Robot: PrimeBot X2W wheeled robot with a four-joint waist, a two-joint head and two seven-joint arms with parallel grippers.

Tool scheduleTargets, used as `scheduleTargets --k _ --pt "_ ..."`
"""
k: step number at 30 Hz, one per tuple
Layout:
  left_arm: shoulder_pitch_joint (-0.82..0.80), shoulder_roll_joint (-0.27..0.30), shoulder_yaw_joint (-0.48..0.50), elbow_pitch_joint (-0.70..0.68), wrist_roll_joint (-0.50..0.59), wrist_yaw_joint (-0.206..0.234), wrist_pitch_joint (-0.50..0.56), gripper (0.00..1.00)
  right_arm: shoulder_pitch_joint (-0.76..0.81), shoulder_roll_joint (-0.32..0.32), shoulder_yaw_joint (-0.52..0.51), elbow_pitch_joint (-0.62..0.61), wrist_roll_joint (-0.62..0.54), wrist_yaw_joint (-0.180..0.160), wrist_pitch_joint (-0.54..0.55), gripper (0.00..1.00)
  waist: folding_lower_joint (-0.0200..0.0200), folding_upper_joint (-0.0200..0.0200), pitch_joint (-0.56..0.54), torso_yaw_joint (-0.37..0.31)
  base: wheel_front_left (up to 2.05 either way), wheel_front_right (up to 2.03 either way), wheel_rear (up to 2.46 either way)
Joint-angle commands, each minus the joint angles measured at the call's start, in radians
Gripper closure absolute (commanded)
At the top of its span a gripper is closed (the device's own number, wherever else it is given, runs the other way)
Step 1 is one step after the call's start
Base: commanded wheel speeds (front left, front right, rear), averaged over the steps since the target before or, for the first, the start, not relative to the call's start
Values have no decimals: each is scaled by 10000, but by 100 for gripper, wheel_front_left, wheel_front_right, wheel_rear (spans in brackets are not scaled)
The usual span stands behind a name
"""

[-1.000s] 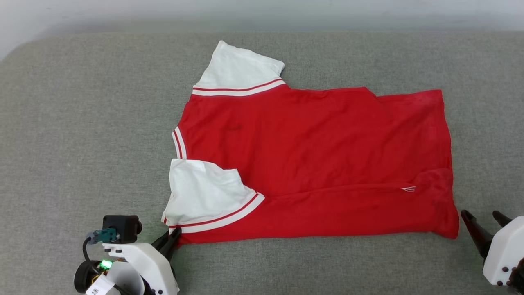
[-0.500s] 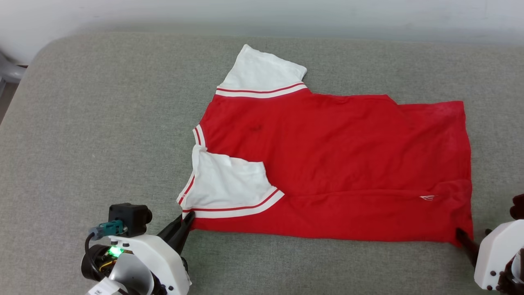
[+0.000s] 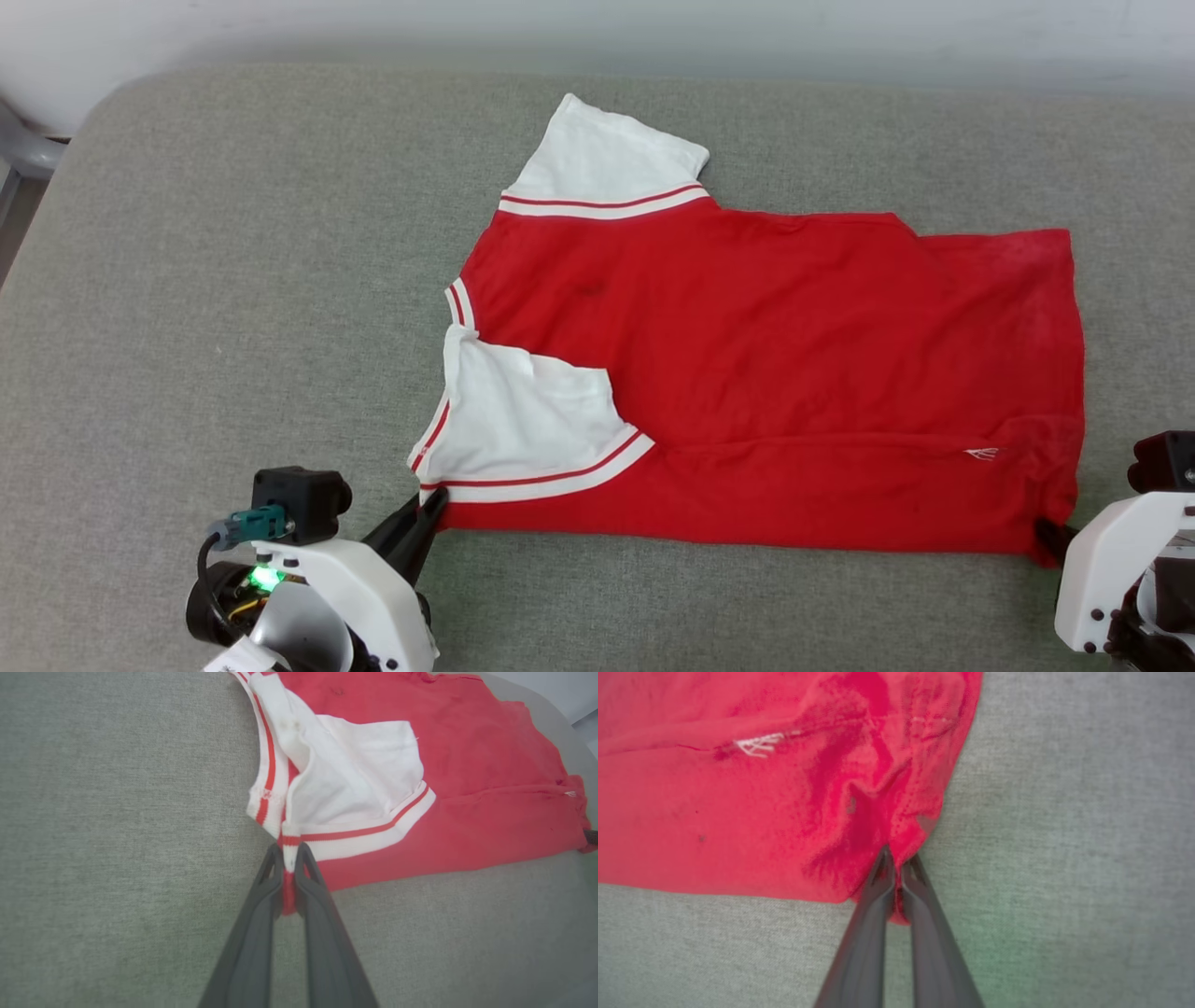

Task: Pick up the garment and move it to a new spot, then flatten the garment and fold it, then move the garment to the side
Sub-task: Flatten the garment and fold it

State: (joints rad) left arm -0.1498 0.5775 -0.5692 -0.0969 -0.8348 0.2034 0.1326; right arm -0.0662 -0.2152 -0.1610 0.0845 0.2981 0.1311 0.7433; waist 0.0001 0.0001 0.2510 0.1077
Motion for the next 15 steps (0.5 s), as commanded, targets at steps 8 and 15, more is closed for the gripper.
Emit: scheduleTargets --k 8,15 --pt "484 240 -60 224 -216 101 234 100 45 -13 -450 94 -21 -13 -175 100 -1 -1 -691 -209 0 0 0" --pt "1184 554 -177 -5 -416 264 571 100 615 -128 -743 -458 125 -13 234 100 -1 -1 -1341 -330 0 0 0"
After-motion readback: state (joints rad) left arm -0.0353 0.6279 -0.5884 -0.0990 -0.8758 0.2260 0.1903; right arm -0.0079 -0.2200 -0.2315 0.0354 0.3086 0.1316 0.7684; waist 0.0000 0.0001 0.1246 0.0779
